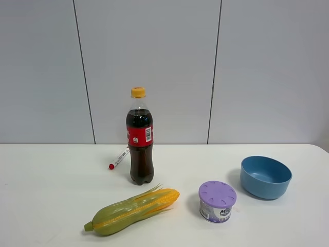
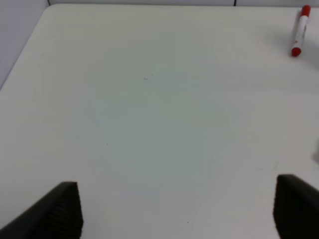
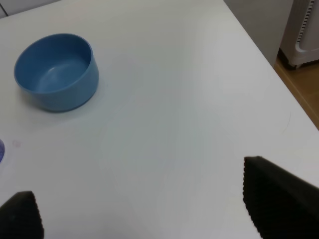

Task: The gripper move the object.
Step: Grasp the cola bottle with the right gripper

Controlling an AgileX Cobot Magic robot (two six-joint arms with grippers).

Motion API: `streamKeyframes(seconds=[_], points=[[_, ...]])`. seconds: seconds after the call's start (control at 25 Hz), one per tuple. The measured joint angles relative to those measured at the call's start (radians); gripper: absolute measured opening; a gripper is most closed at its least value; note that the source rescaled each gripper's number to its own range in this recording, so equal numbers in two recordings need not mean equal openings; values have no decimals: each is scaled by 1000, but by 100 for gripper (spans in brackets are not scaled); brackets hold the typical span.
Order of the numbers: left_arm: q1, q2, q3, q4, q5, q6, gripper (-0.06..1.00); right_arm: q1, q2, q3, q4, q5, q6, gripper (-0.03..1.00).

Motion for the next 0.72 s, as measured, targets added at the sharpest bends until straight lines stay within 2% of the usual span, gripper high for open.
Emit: streamKeyframes(seconds=[0.04,0.72], points=[[0,0,0,0,0,0,100,0,0,0,0,0,0,65],[0,0,0,0,0,0,100,0,0,0,0,0,0,65]])
